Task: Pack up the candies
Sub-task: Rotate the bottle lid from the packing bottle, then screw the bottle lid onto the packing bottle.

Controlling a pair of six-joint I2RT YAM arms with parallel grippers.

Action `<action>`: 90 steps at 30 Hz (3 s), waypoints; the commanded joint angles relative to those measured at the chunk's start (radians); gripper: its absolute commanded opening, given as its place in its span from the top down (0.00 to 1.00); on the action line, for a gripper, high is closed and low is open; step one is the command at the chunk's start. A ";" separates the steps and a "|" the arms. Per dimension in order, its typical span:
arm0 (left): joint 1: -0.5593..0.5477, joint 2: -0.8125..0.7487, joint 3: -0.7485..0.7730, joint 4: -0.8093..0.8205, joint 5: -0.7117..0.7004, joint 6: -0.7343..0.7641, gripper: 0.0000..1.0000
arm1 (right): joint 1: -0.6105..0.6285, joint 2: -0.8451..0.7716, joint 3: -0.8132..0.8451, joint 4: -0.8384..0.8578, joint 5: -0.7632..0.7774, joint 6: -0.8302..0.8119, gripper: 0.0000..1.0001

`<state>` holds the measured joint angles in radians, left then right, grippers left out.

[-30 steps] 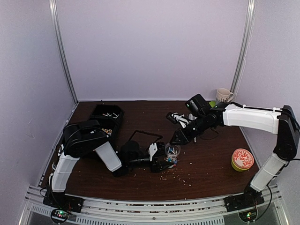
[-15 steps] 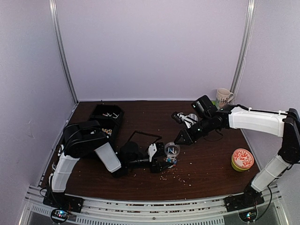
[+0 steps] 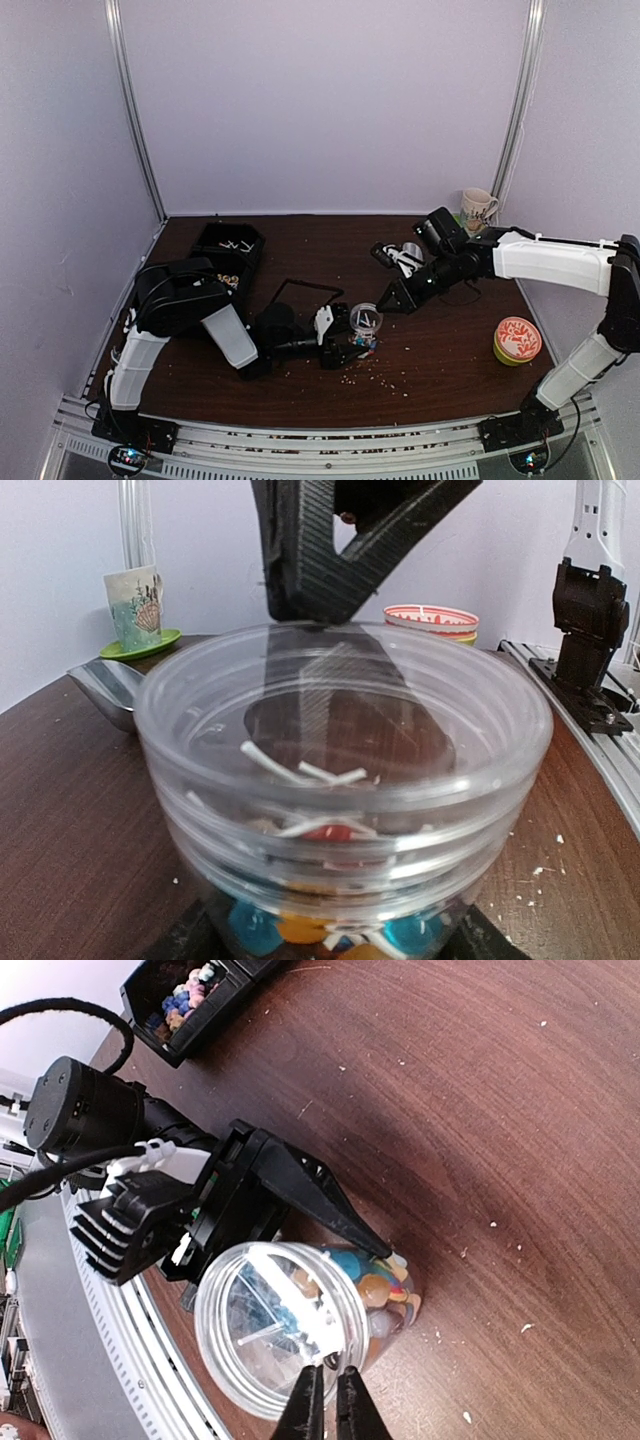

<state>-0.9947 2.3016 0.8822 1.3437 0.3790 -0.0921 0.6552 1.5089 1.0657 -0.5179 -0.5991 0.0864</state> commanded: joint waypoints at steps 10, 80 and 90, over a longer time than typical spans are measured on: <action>0.030 0.035 -0.007 0.016 -0.011 0.010 0.53 | 0.040 -0.180 -0.016 -0.078 0.112 -0.128 0.44; 0.048 0.051 0.008 0.018 0.174 -0.004 0.53 | 0.164 0.071 0.095 -0.039 0.099 -0.653 0.38; 0.046 0.034 -0.018 0.034 -0.040 -0.014 0.53 | 0.181 0.075 0.086 0.016 0.249 -0.492 0.39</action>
<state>-0.9573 2.3249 0.8883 1.3800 0.5003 -0.1036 0.8207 1.5661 1.1404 -0.5152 -0.4419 -0.5213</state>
